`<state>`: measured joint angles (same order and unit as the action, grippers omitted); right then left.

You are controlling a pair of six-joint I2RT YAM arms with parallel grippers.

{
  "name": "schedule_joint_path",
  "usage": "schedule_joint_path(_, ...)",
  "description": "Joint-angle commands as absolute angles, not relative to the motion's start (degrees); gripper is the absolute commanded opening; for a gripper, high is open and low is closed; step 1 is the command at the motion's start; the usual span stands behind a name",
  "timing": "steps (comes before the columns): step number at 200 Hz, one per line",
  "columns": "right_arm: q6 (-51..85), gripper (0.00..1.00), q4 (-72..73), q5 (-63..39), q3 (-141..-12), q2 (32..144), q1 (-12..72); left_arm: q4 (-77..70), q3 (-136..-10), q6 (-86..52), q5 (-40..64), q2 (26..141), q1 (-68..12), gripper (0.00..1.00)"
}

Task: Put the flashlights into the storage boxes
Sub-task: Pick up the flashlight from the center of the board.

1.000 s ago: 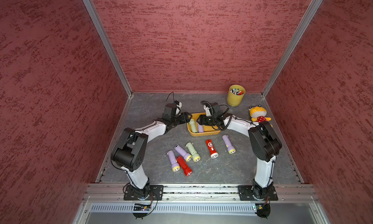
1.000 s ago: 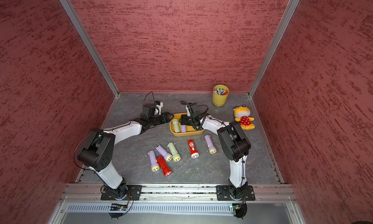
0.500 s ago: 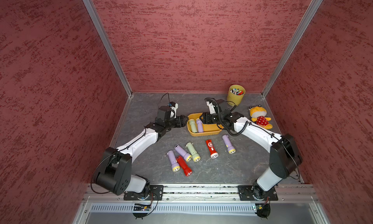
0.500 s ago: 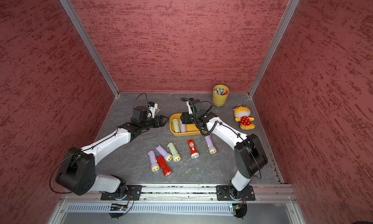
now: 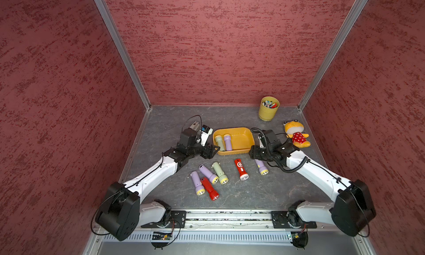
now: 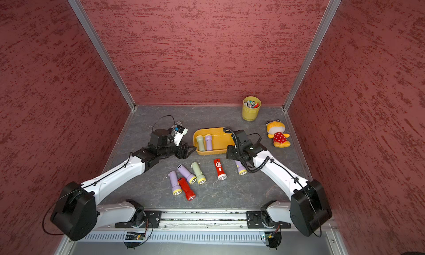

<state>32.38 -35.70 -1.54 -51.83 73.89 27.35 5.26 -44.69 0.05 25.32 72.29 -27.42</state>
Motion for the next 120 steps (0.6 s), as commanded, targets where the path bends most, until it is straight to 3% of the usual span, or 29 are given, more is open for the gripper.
schedule_joint_path(1,34.8,0.67,-31.0,-4.2,-50.5,73.0,25.5,5.2,-49.2,12.5,34.6,74.0,-29.0,0.71)
schedule_joint_path(56,34.4,0.67,-19.5,-12.9,-45.4,70.7,20.8,25.8,-63.0,58.5,36.7,83.0,-37.4,0.75)
schedule_joint_path(120,32.5,0.68,-15.2,-13.4,-38.4,63.6,15.9,49.6,-85.8,82.3,34.9,102.2,-42.3,0.72)
